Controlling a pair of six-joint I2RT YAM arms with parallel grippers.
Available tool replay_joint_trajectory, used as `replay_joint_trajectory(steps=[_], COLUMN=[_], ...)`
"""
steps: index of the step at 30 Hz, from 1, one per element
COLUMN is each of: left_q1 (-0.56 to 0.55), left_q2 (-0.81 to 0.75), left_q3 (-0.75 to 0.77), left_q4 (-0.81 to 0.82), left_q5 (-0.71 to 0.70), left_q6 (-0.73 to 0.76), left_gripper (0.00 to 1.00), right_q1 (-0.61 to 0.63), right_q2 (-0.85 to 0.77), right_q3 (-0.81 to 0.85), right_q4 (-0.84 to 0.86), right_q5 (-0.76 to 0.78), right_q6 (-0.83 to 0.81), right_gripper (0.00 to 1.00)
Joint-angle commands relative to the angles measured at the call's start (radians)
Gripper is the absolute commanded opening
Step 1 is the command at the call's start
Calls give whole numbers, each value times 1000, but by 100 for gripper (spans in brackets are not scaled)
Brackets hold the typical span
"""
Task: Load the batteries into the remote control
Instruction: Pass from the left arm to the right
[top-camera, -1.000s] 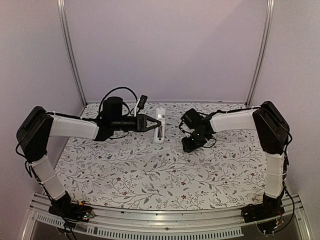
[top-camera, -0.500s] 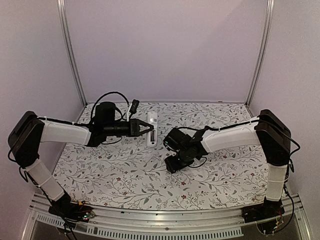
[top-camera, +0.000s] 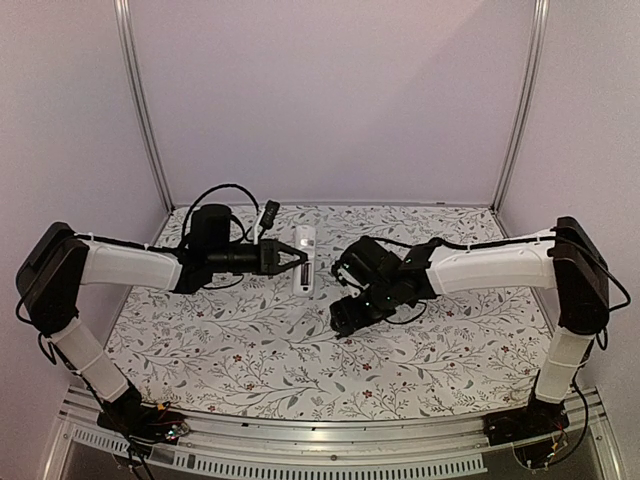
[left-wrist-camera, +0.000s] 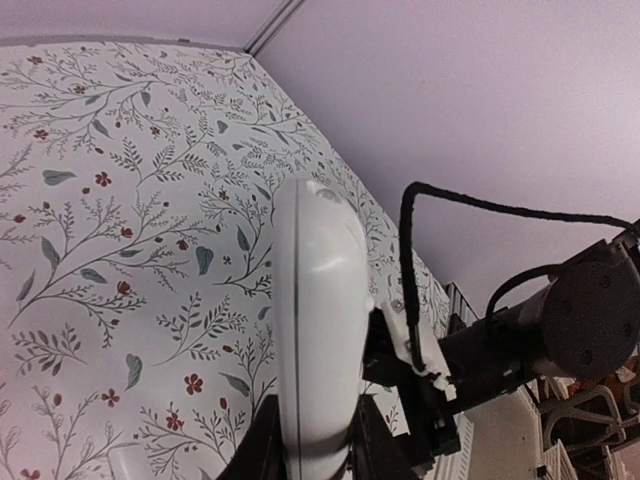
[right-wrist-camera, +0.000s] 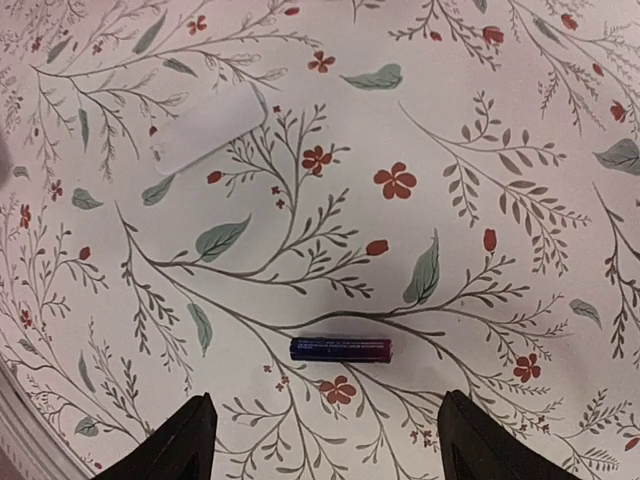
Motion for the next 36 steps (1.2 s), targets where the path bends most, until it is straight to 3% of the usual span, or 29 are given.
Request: replay_joint_trajectory(steps=[1,5,10,14,20,28,36], left_q1=[12,5,-37,-106,-165,-209,-215], left_q2=[-41,-59,-79,-74,-33,39,64], left_q3=[14,47,57,75,125,179,200], left_q4=[-34,-129,-133,-132,-108,-51,-17], left_q5=[38,100,238,281,336,360,371], left_q6=[44,121,192,224,213,160,126], left_gripper=[0,0,0,0,0,0,0], right_q1=[-58,-146,-275,-293,-291,-249,-243], right_q2=[-167,-309,-410,-433,-424,-432,-414], right_q3=[0,-65,-145,-172,-230,-228,-221], right_q4=[16,99,217,286,545,575,578], right_q5=[-88,-244,-500,-649,-863,-902,-934], right_q6=[-61,-94,-72,-67,62,72,68], right_gripper=[78,81,81,80,78,72,46])
